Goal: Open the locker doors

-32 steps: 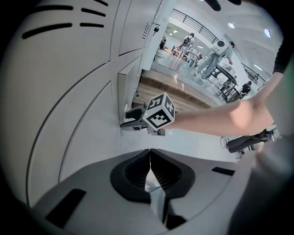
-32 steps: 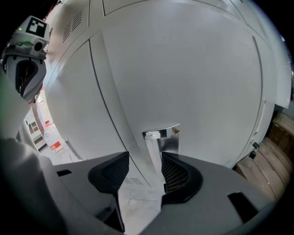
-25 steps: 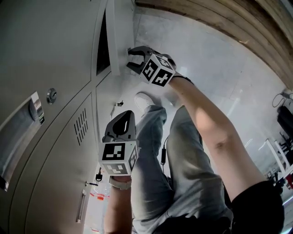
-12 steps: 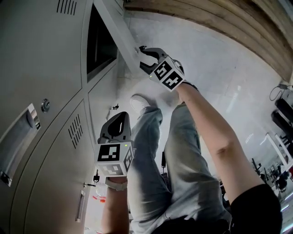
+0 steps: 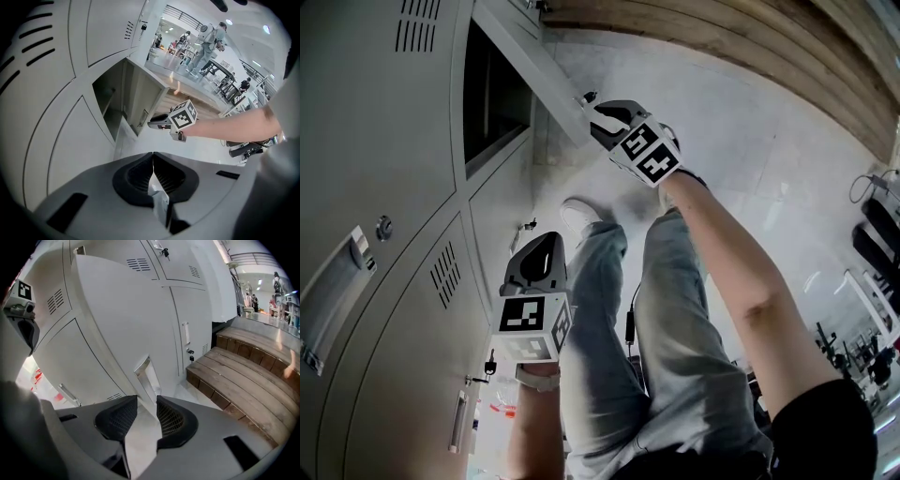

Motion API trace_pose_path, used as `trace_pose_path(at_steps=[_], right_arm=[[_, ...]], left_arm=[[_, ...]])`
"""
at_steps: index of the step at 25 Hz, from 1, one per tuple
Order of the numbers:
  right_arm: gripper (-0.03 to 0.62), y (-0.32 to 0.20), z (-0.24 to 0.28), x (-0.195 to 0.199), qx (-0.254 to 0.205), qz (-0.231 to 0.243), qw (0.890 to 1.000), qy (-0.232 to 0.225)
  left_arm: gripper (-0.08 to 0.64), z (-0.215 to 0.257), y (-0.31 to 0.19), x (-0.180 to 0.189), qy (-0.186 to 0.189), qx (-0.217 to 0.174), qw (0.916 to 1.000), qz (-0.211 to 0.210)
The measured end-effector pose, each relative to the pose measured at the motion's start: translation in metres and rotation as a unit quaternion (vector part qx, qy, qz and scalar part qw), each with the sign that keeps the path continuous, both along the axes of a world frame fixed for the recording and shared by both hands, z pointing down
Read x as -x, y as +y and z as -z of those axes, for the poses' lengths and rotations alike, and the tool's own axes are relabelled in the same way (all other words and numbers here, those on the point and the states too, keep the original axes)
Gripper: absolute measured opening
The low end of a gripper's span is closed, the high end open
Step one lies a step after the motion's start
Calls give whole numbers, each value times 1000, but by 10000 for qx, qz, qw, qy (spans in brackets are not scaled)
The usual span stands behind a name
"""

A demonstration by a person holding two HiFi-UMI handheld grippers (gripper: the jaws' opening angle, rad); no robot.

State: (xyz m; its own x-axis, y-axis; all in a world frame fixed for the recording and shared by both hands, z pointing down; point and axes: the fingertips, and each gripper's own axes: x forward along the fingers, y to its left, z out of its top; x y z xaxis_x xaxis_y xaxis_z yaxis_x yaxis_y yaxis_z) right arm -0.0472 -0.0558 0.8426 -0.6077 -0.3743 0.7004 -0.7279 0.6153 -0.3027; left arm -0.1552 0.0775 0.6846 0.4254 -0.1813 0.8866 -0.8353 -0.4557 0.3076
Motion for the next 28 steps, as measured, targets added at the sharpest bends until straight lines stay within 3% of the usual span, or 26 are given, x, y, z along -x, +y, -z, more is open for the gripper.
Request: trace_pose_path(at_steps=[12, 18, 28], right_arm=[[155, 2, 0, 9, 18, -153, 9999, 69], [149, 8, 6, 15, 11, -193, 9998, 69], [150, 67, 27, 63, 142, 818, 9965, -102]], left_arm=[[20, 1, 10, 0, -20, 26, 10000, 35], [20, 9, 26, 7, -84, 59, 9995, 312], [20, 25, 80, 18, -227, 213, 9908, 1317]])
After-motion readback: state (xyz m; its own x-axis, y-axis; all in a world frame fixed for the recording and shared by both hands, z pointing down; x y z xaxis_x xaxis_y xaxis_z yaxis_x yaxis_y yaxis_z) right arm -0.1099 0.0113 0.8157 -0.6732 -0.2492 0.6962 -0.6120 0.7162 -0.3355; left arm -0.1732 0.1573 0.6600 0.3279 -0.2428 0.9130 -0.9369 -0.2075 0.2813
